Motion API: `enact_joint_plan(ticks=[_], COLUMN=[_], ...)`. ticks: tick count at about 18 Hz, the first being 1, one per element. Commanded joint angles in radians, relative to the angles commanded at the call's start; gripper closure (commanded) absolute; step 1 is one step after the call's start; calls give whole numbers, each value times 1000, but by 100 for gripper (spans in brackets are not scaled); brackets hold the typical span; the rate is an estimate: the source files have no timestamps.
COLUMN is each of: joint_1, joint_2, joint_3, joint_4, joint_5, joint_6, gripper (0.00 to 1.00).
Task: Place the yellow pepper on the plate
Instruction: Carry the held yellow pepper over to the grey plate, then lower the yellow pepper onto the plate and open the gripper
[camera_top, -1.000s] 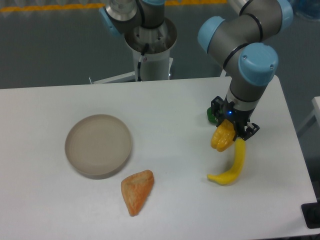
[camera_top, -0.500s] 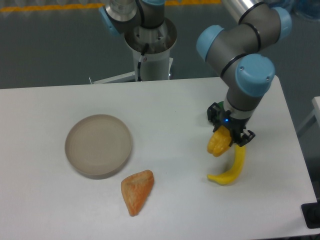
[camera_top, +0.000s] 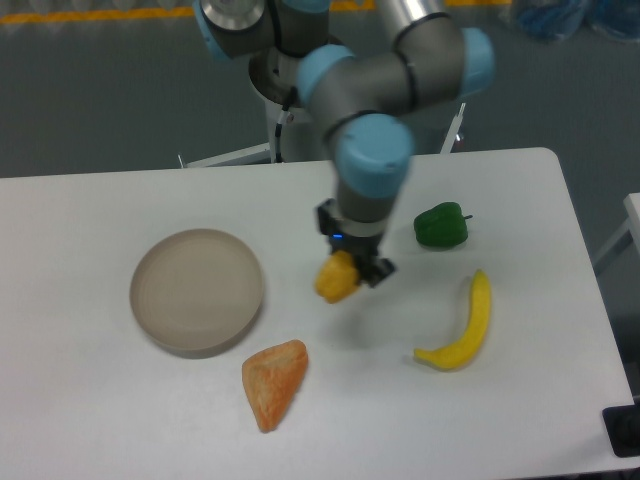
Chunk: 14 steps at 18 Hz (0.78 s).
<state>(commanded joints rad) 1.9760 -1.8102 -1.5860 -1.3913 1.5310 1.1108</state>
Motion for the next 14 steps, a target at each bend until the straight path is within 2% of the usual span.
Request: enact_joint_plan(ticks=[6, 9, 10, 12, 14], joint_1=[-140, -186, -193, -219, -244], joint_2=[-12, -55, -61, -86, -104], joint_3=[-52, -55, -54, -57, -54], joint_4=[0, 6, 15, 69, 84], joint_5=[-37, -35, -34, -35, -32], joint_6=[-75, -124, -130, -144, -183], gripper=[71, 66, 65, 62, 59])
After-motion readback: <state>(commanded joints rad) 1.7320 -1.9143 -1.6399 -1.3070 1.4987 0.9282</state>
